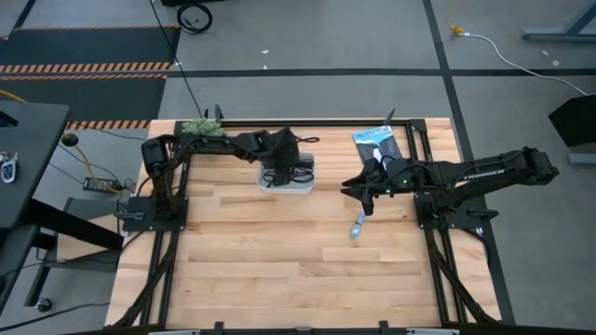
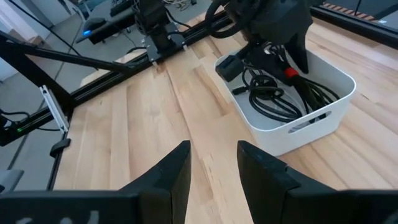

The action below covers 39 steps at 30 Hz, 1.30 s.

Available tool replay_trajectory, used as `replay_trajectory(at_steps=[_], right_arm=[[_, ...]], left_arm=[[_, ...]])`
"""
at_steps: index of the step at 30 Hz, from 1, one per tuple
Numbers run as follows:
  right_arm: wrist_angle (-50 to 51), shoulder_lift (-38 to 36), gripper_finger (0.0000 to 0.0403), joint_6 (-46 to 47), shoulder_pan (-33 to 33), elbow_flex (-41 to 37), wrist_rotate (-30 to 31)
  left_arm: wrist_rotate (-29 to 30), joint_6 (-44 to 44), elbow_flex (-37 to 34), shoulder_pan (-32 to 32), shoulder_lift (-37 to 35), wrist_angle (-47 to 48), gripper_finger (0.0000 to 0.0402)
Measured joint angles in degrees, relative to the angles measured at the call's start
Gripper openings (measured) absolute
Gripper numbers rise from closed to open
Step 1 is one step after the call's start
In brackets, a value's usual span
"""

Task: Pick and place USB-C Cables
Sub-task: Put the black charger cable into the white bin, then put the blue charger cable into the white bin

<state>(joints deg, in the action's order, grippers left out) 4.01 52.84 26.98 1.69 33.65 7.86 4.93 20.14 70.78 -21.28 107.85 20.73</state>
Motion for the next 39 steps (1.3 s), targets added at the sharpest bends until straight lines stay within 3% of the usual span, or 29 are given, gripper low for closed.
replay_trajectory(at_steps=[7, 12, 15, 22, 28, 39], right_arm=[[0.41, 0.00, 0.0136, 0.01, 0.00, 0.00, 0.00], [0.76, 0.00, 0.0136, 0.01, 0.00, 0.00, -0.01], [1.95, 0.00, 0.0136, -0.01, 0.00, 0.01, -0.01], [16.09, 1.31, 0.0136, -2.05, 1.21, 0.02, 0.16], [24.84, 7.06, 0.0134, 0.42, 4.58, 0.00, 0.81], [23.26, 20.34, 0.0137, -19.23, 10.45, 0.02, -6.00]], left_arm=[[5.08, 0.68, 1.66, 1.45, -0.78, 4.23, 0.0237], [11.95, 1.96, 7.50, 3.62, -1.68, 12.56, 0.0270], [11.07, 1.05, 10.88, 5.09, -1.90, 17.70, 0.0273], [0.19, -2.50, 12.39, 10.18, -1.90, 19.71, 0.0260], [0.17, -4.09, 12.39, 14.55, -1.90, 21.65, 0.0247], [6.27, -3.01, 12.39, 19.06, -1.90, 23.37, 0.0238]])
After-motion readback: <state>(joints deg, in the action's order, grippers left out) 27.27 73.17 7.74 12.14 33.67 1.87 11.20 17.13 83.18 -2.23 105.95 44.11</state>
